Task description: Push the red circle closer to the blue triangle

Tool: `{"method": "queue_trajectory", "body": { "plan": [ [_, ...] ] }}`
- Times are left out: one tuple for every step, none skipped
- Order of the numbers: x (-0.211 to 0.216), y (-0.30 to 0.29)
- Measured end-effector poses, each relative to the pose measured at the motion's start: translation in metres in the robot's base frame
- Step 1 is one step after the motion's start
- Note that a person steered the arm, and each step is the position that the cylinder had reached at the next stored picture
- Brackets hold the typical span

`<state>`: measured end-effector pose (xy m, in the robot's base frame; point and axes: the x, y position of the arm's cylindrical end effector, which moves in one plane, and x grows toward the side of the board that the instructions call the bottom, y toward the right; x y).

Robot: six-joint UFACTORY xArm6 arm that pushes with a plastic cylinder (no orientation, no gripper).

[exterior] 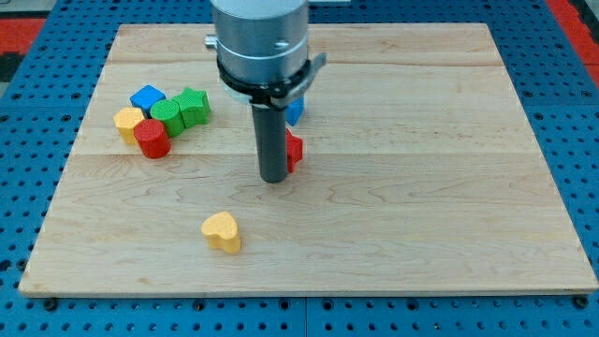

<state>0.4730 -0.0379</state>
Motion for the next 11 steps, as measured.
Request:
{"method": "queue_trajectory", "body": {
  "plan": [
    [0.011, -0.034],
    [0.003, -0.127],
    [-0.02, -0.185],
    [-0.037, -0.144],
    [-0.05, -0.108],
    [-0.083, -0.107],
    [-0.09, -0.092],
    [-0.068, -0.119],
    [-0.084, -0.081],
    [-0.118, -0.065],
    [-0.135, -0.044]
  ]
}}
